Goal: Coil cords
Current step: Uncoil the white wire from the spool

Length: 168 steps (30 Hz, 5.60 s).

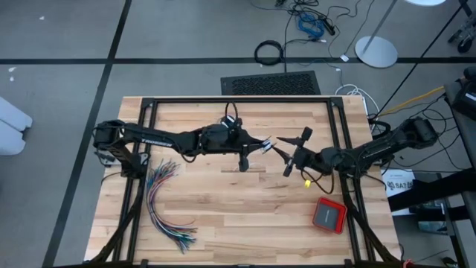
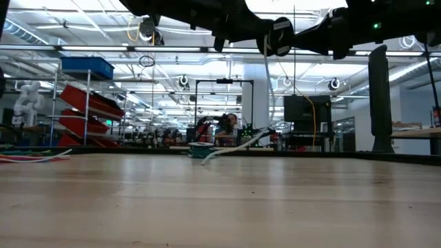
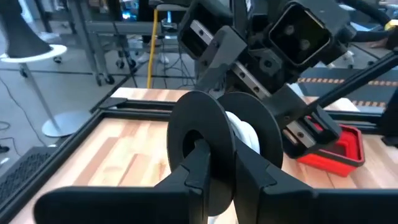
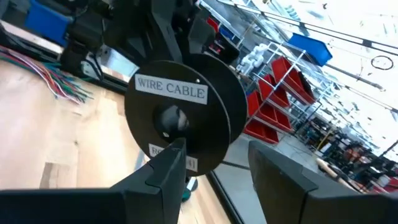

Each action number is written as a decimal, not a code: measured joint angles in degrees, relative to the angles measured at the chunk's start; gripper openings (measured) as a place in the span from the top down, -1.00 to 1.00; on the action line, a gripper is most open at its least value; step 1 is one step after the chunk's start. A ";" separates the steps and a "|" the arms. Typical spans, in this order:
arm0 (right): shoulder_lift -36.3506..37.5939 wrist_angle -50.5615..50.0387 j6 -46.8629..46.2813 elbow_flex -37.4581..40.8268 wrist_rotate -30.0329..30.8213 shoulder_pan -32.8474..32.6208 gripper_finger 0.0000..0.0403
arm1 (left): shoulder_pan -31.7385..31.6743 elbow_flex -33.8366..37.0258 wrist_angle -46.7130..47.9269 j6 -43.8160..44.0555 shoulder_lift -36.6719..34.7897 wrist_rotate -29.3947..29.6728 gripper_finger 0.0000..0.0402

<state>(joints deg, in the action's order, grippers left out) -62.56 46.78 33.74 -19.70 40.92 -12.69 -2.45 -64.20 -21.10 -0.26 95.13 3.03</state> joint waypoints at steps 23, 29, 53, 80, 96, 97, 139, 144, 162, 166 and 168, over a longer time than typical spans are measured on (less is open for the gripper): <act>-0.35 1.73 -8.33 0.07 -5.54 1.95 0.52 | 3.01 0.15 -8.58 3.87 4.39 4.90 0.76; -0.33 -0.34 -9.19 0.04 -3.94 1.88 0.58 | 3.98 0.15 -9.05 4.28 4.66 5.92 0.76; 1.01 -3.49 -3.97 -0.13 1.15 -0.46 0.59 | 5.94 0.09 -0.45 -1.52 -2.16 6.07 0.02; 9.79 -9.13 -7.07 -0.04 -3.73 -3.12 0.68 | 2.29 4.00 -24.46 13.43 13.93 -9.38 0.01; 9.79 -11.90 -9.02 -0.04 -3.75 -3.17 0.68 | 0.12 3.98 -18.08 11.51 13.18 -17.94 0.87; 9.79 -12.47 -9.08 -0.04 -3.74 -3.18 0.68 | -0.03 3.98 -16.04 11.22 12.35 -19.14 0.92; 11.28 -24.07 -15.11 0.07 -23.75 -2.34 0.69 | -7.11 -8.15 21.95 -3.20 10.49 -9.92 0.98; 11.41 -24.57 -14.45 0.07 -23.03 -2.34 0.65 | -7.11 -8.15 24.14 -3.12 10.49 -10.19 0.98; 14.04 -25.30 -14.67 -0.09 -17.11 -2.51 0.59 | -2.98 -6.43 32.12 0.97 10.71 -15.18 0.98; 13.79 -27.42 -15.14 -0.09 -17.16 -2.02 0.67 | -0.35 -6.66 30.04 1.45 10.71 -18.18 0.98; 13.77 -28.26 -15.42 -0.09 -17.06 -1.80 0.71 | 0.80 -7.39 29.78 1.45 10.71 -19.37 0.98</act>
<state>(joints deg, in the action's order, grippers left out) -48.80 18.52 18.31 -19.79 23.86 -14.49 -1.65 -71.60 8.68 1.19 105.84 -16.34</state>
